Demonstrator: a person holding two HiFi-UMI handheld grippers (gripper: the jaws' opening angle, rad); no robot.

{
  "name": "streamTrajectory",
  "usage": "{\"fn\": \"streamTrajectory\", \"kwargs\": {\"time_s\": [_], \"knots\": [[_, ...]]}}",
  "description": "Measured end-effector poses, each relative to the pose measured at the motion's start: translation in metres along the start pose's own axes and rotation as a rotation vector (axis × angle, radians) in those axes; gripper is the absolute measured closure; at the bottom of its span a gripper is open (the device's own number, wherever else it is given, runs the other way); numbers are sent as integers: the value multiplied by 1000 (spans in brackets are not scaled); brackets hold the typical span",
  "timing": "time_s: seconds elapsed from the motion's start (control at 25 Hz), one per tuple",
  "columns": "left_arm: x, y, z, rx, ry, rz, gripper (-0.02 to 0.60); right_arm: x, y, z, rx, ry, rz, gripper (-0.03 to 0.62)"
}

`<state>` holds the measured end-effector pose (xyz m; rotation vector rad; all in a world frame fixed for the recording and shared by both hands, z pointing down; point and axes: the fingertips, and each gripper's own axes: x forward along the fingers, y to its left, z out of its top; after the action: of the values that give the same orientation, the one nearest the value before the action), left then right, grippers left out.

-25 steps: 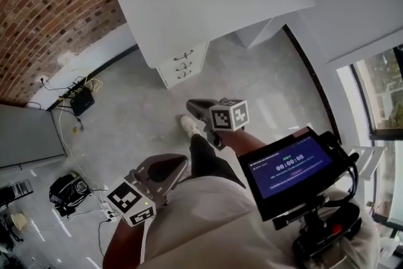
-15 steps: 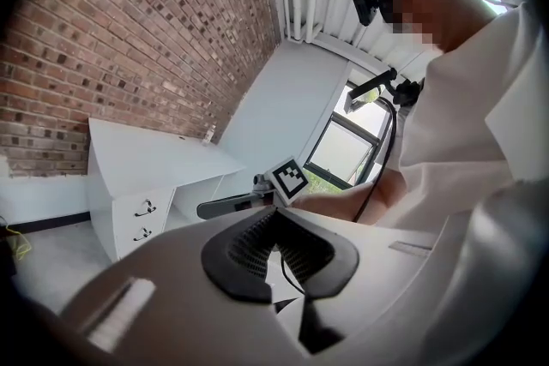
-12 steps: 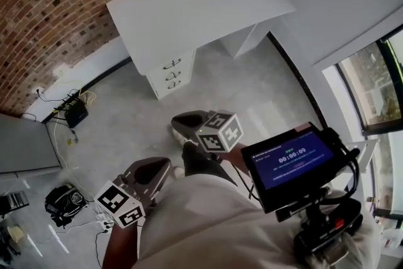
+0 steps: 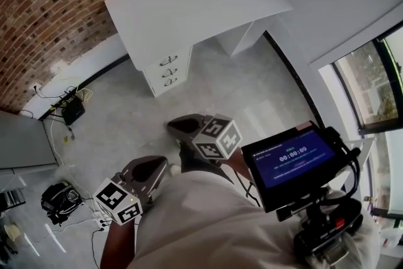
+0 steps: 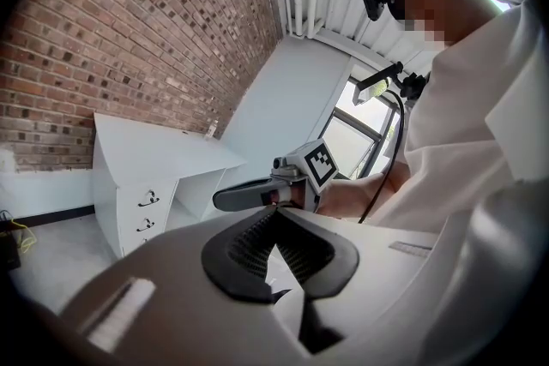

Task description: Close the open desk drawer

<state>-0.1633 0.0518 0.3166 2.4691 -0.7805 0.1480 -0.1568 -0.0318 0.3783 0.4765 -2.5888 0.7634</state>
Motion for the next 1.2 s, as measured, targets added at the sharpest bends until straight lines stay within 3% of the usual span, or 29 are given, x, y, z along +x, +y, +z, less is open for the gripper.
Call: {"fn": "streamTrajectory", "kwargs": {"time_s": [0.68,1.2], "knots": [[1,-3,-2,-30,9,11,575,3,15,-8,-103,31,12,586],[4,-6,-5,-36,10,-6,575,3,18,-14,-106,42,20,588]]}}
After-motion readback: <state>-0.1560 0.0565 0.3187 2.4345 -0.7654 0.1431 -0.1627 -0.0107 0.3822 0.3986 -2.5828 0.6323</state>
